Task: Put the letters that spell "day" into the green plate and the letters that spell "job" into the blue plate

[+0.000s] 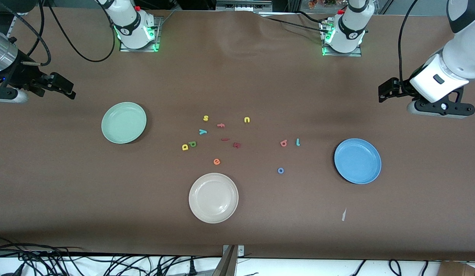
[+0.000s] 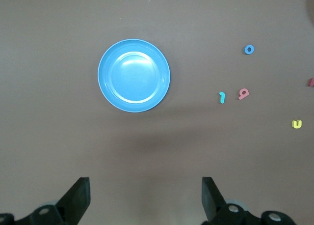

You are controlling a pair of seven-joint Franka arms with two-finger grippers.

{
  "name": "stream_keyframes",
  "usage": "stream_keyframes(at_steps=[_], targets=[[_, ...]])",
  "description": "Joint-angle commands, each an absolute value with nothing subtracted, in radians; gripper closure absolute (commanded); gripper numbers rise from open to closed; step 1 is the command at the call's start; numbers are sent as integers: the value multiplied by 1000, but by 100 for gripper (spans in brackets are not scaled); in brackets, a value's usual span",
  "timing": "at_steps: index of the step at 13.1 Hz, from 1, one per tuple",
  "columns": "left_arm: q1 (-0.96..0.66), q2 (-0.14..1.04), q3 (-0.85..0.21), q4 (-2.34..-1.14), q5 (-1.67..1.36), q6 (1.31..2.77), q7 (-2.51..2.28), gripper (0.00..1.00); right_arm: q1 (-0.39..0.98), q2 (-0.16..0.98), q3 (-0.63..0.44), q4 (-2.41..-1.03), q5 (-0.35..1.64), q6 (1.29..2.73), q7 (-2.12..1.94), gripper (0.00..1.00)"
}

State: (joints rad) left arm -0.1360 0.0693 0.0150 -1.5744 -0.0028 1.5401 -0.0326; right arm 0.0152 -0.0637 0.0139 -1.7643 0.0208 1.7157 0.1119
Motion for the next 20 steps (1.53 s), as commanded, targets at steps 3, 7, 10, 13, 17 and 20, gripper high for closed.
stream_keyframes(at_steps=[3,7,10,13,17,20], targets=[[-135,60,14,-1568,-14,1528,-28,0,12,-69,23,-1752,9,1675,118,0],[-138,60,11,-1568,-14,1528,-28,0,31,-63,26,-1758,11,1666,159,0],[-138,60,-14,-1566,-14,1528,-28,0,90,-46,34,-1761,11,1658,357,0],[-138,60,-40,-1552,-14,1528,-28,0,136,6,38,-1752,26,1646,451,0],[-138,60,-110,-1551,-12,1528,-32,0,138,116,38,-1674,32,1648,557,0],[-138,60,-130,-1543,-26,1534,-29,0,162,169,38,-1675,32,1654,626,0]])
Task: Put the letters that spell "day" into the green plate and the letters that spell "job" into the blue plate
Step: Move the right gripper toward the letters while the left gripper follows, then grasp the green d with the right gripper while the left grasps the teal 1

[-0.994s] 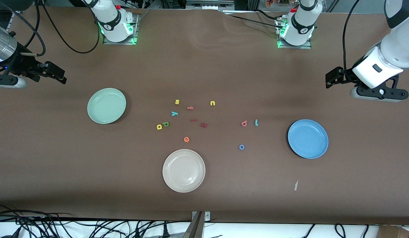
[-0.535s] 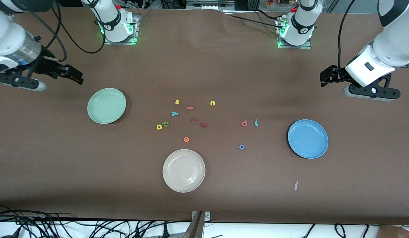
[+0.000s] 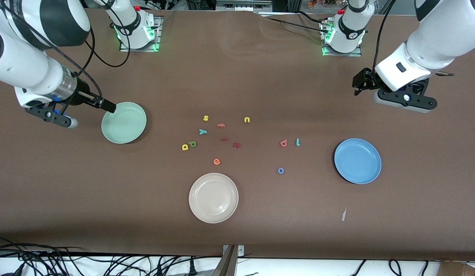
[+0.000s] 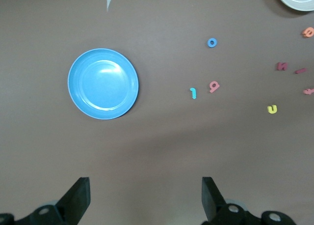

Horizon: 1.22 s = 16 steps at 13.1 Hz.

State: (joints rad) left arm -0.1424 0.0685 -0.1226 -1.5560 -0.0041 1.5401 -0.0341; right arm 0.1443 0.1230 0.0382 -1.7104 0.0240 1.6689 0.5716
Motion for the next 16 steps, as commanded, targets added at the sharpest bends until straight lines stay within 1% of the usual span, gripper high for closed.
stream_keyframes(at_steps=[1,5,8,9,12,13,14,16], targets=[[-138,66,-132,-1543,-52,1535,-31,0,184,187,38,-1675,31,1660,667,1],[-137,166,-132,-1563,-112,1555,-12,0,279,271,37,-1678,12,1722,900,1],[-137,169,-132,-1568,-109,1555,-14,0,342,345,37,-1680,12,1805,1107,1],[-135,173,-132,-1572,-106,1552,-14,0,363,369,37,-1680,14,1848,1170,1],[-120,175,-123,-1621,-101,1558,17,0,419,472,37,-1677,12,2041,1343,2],[-120,175,-123,-1641,-106,1587,23,0,423,498,37,-1677,12,2081,1360,5],[-121,172,-124,-1679,-112,1651,23,0,425,514,37,-1677,12,2106,1370,9],[-133,173,-124,-1785,-118,1835,21,0,452,555,34,-1677,12,2156,1423,12]])
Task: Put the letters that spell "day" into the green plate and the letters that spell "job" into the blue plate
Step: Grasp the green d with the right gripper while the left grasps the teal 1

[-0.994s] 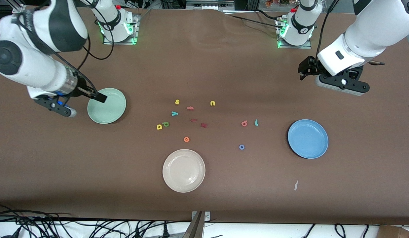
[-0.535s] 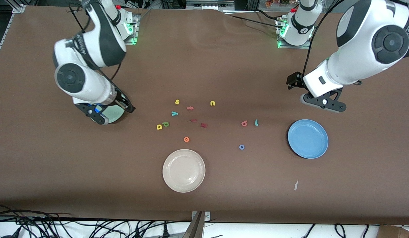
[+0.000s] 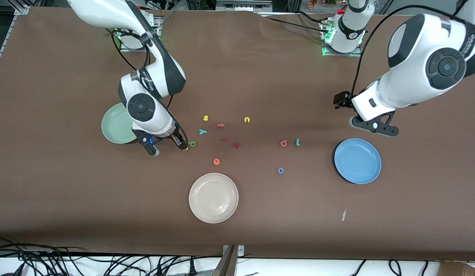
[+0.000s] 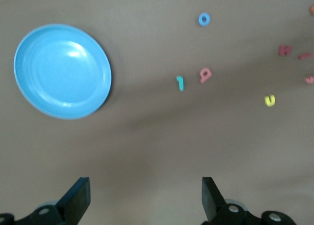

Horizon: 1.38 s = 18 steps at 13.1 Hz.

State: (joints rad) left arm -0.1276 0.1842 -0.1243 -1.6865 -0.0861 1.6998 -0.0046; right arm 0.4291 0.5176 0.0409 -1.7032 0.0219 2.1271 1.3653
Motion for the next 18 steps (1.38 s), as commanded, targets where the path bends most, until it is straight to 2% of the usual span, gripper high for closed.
stream_keyframes(at_steps=[1,3,5,11,13,14,15,16,17,18], targets=[[-136,175,-126,-1858,-118,1956,18,0,462,575,34,-1677,3,2199,1466,12],[-161,182,-127,-1940,-118,2086,12,0,474,609,34,-1677,-27,2268,1540,16],[-184,236,-127,-1945,-118,2133,8,0,480,641,34,-1677,-31,2293,1581,16],[-230,455,-126,-1945,-115,2402,5,0,495,715,32,-1684,-32,2361,1641,16],[-244,491,-126,-1945,-117,2433,-3,1,497,719,32,-1689,-34,2361,1641,24],[-247,503,-126,-1945,-117,2439,-26,1,502,724,32,-1689,-34,2362,1641,37],[-253,515,-126,-1945,-117,2439,-47,1,502,724,32,-1687,-32,2362,1641,67],[-265,526,-126,-1945,-117,2441,-57,1,502,724,32,-1687,-32,2362,1640,83],[-271,531,-126,-1945,-117,2441,-67,1,499,724,32,-1684,-32,2362,1634,94],[-272,535,-126,-1945,-117,2441,-69,2,499,723,32,-1680,-32,2362,1631,100]])
